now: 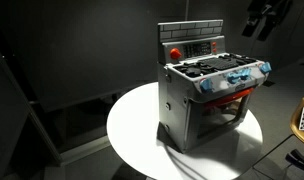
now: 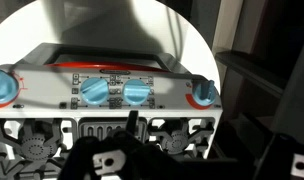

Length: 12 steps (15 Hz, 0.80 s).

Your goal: Press the top right button on the stove

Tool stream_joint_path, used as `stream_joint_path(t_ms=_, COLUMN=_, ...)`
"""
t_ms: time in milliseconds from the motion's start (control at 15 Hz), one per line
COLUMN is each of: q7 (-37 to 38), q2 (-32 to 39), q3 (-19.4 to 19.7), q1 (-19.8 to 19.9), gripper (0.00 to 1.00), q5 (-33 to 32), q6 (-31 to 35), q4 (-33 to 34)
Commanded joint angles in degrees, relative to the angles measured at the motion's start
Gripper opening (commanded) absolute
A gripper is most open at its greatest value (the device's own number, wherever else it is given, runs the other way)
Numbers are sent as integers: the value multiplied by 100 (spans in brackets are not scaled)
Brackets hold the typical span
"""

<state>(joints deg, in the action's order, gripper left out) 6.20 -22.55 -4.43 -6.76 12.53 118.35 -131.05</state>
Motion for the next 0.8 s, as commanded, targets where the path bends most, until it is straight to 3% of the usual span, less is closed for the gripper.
stream_joint_path(t_ms=0, q7=-10, q2=0, q3=-32, q1=39, gripper=100, q5=12, q6=-22, q4=16)
stream_joint_path(t_ms=733, q7=514, q2=431, q3=-147, q1=410, gripper=100, q5=-764, q6=419, q4=696)
